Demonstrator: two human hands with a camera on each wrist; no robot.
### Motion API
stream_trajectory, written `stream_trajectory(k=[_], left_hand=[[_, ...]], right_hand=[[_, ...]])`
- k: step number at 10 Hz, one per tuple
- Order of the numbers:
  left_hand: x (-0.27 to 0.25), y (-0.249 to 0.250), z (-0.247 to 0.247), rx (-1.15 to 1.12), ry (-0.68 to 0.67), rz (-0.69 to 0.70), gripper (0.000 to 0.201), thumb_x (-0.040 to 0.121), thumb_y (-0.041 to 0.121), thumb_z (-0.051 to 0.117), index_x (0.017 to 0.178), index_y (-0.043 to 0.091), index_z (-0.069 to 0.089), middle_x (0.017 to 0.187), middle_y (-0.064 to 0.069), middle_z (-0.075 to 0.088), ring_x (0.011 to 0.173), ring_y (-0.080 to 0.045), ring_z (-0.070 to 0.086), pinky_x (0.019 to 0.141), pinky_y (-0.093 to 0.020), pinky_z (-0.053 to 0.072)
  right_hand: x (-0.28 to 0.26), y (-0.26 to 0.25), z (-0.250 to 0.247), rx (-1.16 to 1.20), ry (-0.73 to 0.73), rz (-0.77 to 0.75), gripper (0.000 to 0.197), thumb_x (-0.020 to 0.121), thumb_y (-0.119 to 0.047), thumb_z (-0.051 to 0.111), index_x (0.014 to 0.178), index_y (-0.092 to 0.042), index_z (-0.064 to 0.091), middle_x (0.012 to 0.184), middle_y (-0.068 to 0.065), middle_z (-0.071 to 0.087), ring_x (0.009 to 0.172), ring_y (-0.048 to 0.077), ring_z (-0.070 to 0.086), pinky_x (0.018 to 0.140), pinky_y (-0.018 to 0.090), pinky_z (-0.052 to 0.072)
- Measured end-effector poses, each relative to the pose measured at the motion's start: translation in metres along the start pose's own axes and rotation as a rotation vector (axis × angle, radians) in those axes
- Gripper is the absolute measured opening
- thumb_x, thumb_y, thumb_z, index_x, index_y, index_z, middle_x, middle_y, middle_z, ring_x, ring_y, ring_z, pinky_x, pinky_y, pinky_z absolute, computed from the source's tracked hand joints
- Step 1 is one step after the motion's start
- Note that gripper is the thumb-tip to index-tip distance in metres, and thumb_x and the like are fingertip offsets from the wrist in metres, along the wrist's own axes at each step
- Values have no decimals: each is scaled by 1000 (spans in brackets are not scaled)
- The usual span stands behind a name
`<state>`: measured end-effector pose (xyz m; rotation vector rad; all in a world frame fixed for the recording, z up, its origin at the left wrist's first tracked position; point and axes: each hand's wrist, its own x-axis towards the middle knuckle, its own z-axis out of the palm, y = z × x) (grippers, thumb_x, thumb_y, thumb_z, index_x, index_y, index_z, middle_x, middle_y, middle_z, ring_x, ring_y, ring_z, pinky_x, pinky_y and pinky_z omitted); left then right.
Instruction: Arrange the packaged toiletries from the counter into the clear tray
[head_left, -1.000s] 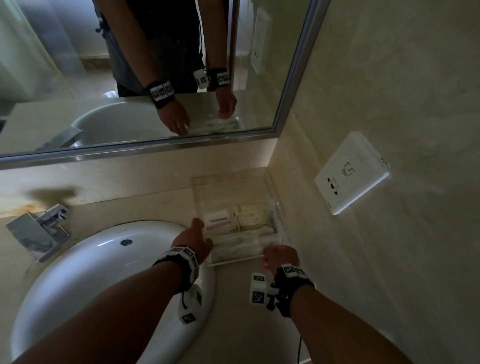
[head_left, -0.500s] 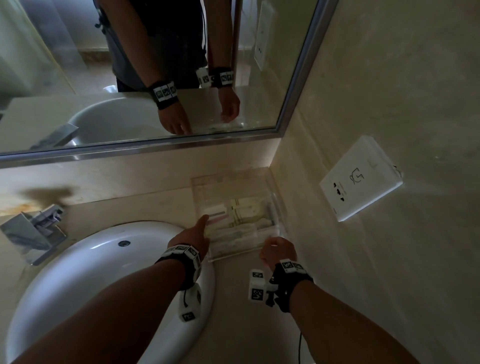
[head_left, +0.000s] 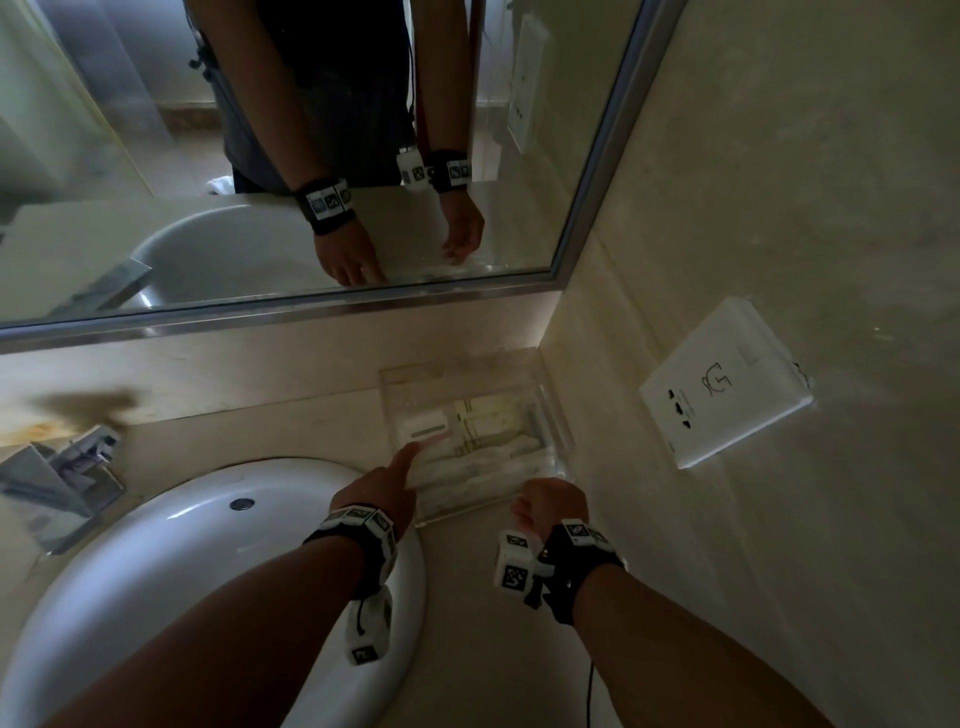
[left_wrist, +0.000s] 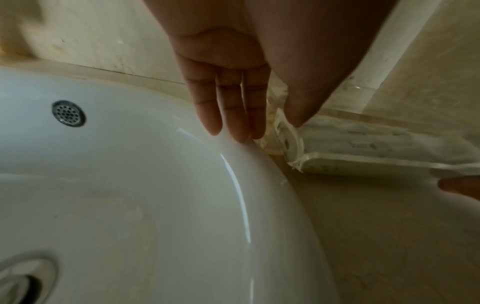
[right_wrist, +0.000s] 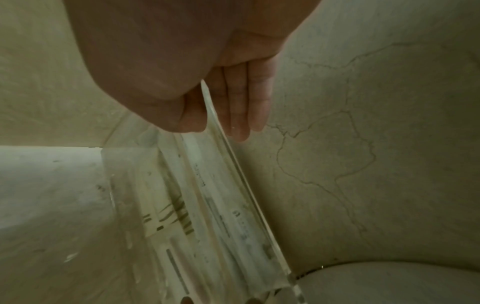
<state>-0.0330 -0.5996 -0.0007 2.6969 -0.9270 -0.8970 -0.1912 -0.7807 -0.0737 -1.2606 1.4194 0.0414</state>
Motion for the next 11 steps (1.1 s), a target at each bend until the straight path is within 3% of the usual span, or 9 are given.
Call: stream_trajectory(k=[1,2,3,5,6,8,10,11], left_hand=[[-1,2,2,4,6,-3,74,89,44,53,136,60,-2,103,-1,60,90,-22,63,73,-34,53],[2,2,7,61,-2,-14,93,76,68,58,146,48,0,122,-3,54,110,-27,57,86,-39,52],[5,-1,8,71,-26,-11,103,70,73,61,148,47,0,127,-2,51,115,-27,55,90,-40,52],[12,-2,3,139,-24,-12,82,88,47,57,148,46,2,127,-4,53,113,-27,57,90,-41,51],[15,-1,1,150,1,-12,73,92,40,51,148,45,5,123,-5,56,109,-27,60,87,-39,52],[17,1,2,174,-10,-9,73,93,32,48,149,42,3,120,-7,57,106,-28,62,85,-41,53],[16,-6,-3,110,-81,9,80,92,43,49,149,45,-7,121,-6,58,110,-27,58,89,-38,50],[10,-11,-12,17,-98,12,84,89,47,53,152,41,-3,121,-5,59,109,-24,60,92,-38,51]], right_hand=[[-7,-8,4,35,-13,-13,6,64,-32,51,67,-29,55,93,8,64,104,35,67,92,50,55],[-46,-31,6,165,13,-3,18,71,-29,58,54,-22,60,76,9,66,73,28,64,80,43,58],[-55,-37,8,273,19,26,49,82,-18,63,35,-15,51,48,7,55,46,23,48,57,34,41],[-55,-48,14,328,-13,37,21,80,-14,65,63,-1,61,60,12,59,46,22,51,49,28,40],[-52,-56,21,334,-19,36,20,78,-16,67,69,2,65,61,12,63,49,24,54,54,30,43],[-51,-60,22,292,-4,32,28,79,-17,66,81,10,71,65,15,67,53,25,58,57,32,46],[-47,-52,20,224,-36,-27,24,83,-21,65,62,-9,64,64,9,66,63,27,61,65,41,52],[-48,-42,15,165,-90,-44,17,86,-20,65,70,-18,62,70,3,62,65,22,57,66,38,53]])
